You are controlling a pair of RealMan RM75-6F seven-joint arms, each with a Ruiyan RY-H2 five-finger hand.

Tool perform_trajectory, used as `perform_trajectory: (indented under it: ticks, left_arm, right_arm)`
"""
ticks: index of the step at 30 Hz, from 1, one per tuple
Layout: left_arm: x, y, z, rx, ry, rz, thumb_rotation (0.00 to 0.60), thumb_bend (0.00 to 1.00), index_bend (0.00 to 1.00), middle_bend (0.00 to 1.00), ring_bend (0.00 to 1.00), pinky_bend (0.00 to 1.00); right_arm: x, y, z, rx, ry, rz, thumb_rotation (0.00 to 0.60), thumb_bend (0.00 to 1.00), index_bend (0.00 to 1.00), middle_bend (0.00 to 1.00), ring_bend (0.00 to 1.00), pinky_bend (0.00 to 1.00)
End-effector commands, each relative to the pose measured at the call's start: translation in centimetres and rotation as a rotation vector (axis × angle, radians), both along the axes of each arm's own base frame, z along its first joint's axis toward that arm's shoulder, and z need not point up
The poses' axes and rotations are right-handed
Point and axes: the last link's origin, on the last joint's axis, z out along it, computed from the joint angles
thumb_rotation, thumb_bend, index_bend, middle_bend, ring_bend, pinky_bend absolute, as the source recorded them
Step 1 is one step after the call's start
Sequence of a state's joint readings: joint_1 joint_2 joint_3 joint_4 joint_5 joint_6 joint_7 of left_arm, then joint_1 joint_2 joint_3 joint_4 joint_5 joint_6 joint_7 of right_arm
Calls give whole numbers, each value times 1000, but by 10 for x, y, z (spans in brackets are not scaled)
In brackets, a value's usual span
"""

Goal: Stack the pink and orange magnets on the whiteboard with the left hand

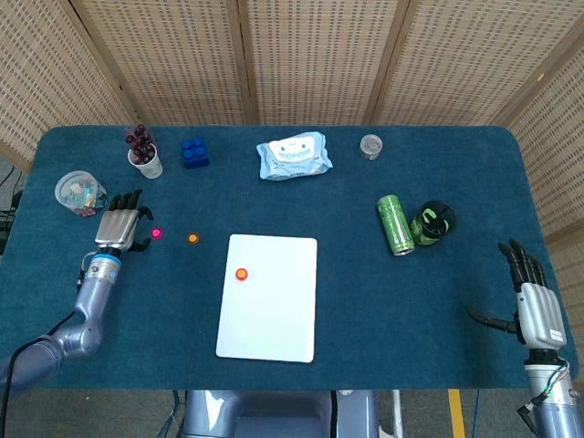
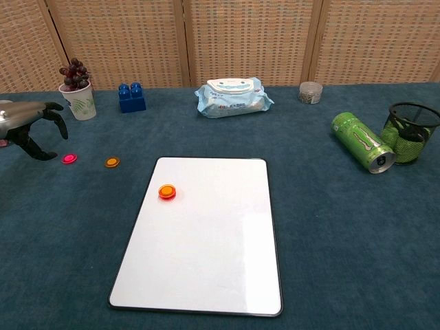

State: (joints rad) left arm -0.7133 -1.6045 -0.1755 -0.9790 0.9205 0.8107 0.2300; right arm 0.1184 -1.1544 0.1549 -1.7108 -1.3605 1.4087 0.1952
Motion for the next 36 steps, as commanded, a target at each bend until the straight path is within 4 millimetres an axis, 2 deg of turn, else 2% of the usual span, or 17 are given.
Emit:
perform_trajectory:
  ticks: [1,14,32,36]
  left_arm:
    - [0,1,-8,-16,-11,1,600,337,364,0,0,0]
    - [-5,9,-21,-14,-2,21,600,337,364,0,0,0]
    - [-6,8,-29,-21,8,40,600,340,364,0,0,0]
    - [-7,8,-31,-18,8,45,600,341,391,0,0,0]
  right_arm:
    - [0,0,0,0,1,1,600,105,0,0,0,0]
    - [0,0,0,4,-5,-4,600,105,0,0,0,0]
    - [0,0,0,4,-7,-5,600,105,0,0,0,0]
    - [0,0,0,5,-9,-5,600,105,0,0,0,0]
